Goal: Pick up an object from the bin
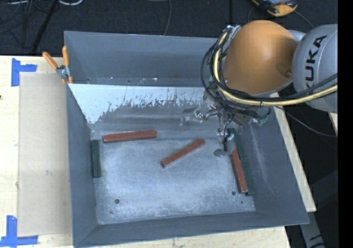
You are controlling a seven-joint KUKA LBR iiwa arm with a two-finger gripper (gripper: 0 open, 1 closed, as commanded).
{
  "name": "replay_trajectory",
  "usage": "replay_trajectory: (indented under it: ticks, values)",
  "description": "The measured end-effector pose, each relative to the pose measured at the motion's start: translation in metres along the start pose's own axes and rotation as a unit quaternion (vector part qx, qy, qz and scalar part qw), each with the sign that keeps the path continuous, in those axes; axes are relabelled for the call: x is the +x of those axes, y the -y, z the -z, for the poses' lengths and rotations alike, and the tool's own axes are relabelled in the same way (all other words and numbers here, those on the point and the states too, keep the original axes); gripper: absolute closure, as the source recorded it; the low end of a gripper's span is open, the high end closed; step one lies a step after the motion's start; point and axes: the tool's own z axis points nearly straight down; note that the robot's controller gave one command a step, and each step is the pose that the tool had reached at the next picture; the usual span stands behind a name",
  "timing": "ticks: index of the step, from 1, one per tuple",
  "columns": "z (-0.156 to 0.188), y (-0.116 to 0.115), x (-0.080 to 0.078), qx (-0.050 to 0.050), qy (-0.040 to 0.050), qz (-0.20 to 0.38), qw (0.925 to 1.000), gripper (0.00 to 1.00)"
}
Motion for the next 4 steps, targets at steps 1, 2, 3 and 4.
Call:
replay_trajectory:
  ticks: [1,2,3,4]
  values:
    - [-0.045,-0.005,-0.005,0.003,0.0020,0.012,0.9999,0.00]
    - [-0.089,-0.011,-0.008,-0.001,-0.0015,-0.056,0.9984,0.00]
    - [-0.113,0.000,-0.011,0.000,-0.0007,-0.115,0.9934,0.00]
    - [-0.141,-0.018,-0.039,0.001,-0.0003,-0.192,0.9813,1.00]
